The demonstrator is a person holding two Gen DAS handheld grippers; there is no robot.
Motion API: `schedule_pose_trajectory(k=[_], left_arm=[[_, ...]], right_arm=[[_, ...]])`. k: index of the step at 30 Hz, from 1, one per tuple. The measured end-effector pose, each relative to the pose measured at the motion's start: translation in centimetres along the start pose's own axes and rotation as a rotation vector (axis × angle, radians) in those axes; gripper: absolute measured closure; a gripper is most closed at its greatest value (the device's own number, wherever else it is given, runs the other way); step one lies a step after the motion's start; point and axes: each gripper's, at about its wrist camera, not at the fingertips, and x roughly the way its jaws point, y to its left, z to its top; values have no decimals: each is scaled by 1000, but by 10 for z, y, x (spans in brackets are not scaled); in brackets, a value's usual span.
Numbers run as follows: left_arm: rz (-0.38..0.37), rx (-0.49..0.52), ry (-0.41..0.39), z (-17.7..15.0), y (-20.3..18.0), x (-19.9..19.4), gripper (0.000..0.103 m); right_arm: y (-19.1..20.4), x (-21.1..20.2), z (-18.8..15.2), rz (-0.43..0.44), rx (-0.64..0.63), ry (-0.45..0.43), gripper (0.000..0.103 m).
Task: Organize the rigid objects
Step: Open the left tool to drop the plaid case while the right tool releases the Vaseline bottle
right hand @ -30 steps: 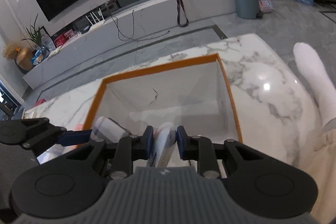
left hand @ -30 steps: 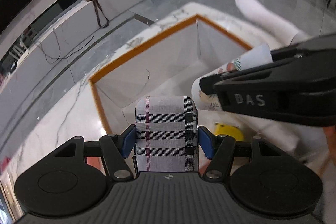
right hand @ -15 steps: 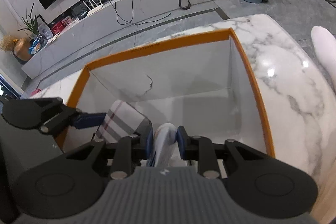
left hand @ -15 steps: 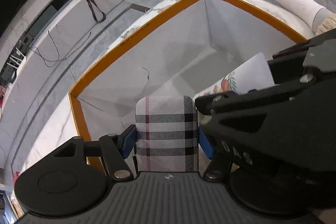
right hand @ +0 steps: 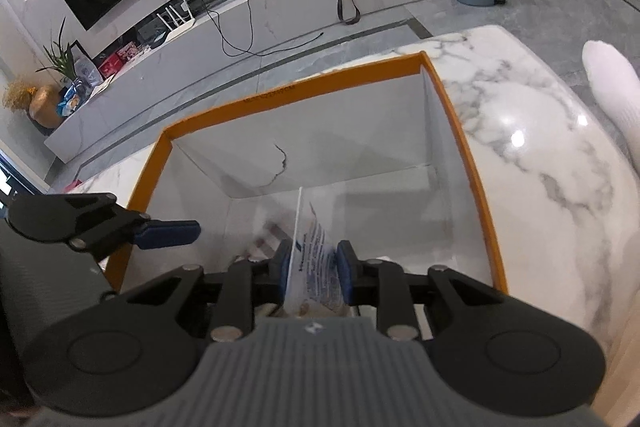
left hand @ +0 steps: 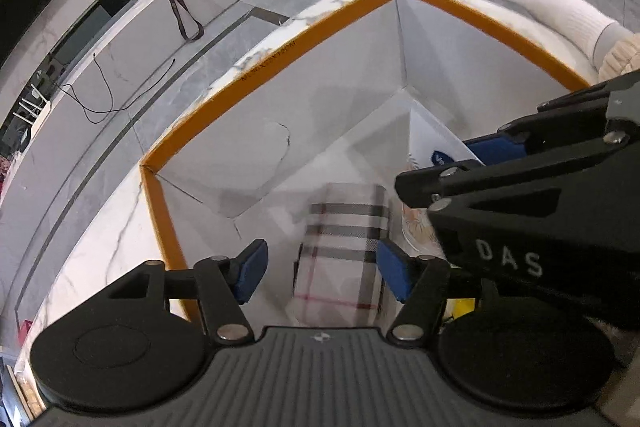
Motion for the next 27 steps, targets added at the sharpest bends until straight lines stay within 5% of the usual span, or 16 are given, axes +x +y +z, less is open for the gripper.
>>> schedule_pose_trajectory(k=[4, 13, 18, 27], left_arm=[[11, -23, -28, -4, 6, -12, 40], [7, -22, -48, -11, 13, -25, 44], [10, -52, -71, -14, 17, -29, 44], [0, -102, -117, -23, 22, -48, 44]], right_arm=[[1, -3, -2, 4, 1, 0, 89], [-5, 13, -6, 214, 135, 141, 90], [9, 9, -7, 49, 21, 76, 84], [25, -13, -17, -109, -101, -49, 73]])
